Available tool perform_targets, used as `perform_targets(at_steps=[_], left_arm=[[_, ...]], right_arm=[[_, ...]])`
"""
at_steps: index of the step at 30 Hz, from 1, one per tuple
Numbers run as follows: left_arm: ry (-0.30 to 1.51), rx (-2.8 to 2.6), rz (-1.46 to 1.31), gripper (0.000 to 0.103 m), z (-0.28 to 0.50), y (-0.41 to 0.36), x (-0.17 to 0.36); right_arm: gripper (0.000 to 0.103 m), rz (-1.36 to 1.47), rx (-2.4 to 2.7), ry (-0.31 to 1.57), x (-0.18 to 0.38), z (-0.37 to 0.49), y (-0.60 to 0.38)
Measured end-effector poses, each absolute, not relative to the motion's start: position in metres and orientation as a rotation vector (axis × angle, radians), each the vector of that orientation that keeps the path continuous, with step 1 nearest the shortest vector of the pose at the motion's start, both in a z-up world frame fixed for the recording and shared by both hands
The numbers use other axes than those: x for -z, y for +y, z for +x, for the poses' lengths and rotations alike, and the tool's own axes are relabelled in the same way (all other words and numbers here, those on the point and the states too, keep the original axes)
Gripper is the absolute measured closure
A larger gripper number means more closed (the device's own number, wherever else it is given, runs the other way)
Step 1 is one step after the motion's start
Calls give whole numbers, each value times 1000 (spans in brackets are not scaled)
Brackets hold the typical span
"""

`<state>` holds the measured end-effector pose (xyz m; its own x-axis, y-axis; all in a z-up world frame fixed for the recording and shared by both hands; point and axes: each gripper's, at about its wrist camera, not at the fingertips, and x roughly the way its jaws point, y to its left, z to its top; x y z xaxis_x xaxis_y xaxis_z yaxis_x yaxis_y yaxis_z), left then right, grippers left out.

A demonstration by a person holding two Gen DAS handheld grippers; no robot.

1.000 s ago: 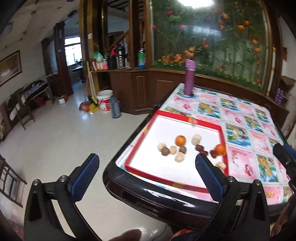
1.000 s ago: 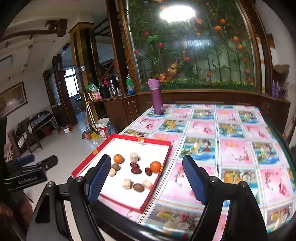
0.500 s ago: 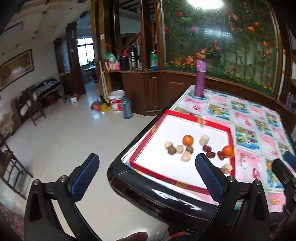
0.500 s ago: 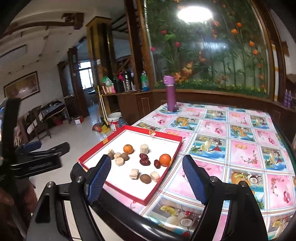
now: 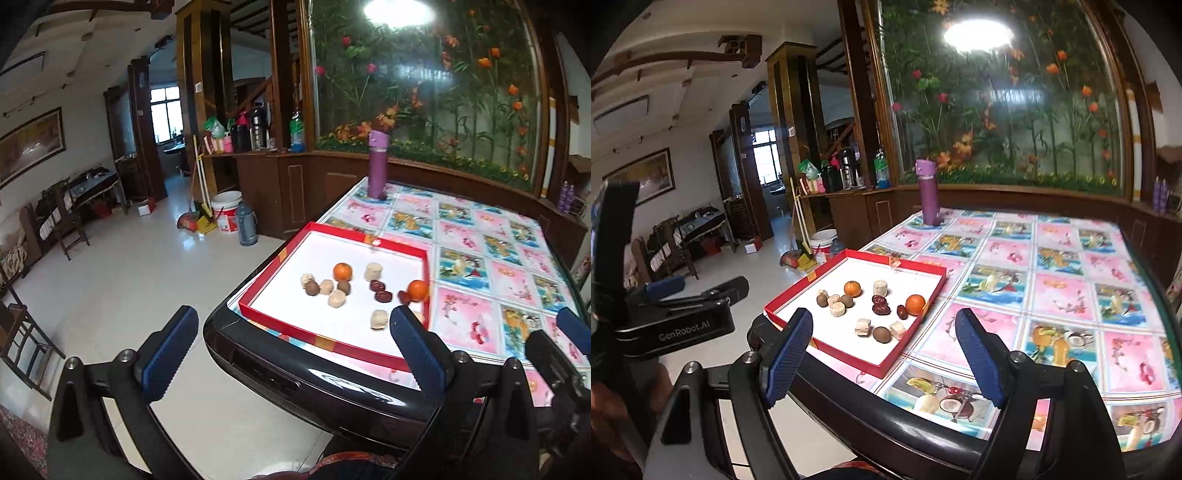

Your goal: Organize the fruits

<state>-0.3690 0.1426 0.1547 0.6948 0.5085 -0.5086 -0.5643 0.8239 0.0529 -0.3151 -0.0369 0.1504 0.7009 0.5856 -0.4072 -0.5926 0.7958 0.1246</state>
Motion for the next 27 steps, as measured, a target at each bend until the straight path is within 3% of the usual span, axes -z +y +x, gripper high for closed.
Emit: perform_targets(at_steps=[27], left_arm=[[529, -614, -135, 0, -415, 171, -147]], right_arm=[[23, -53, -642, 420, -158, -343, -6]])
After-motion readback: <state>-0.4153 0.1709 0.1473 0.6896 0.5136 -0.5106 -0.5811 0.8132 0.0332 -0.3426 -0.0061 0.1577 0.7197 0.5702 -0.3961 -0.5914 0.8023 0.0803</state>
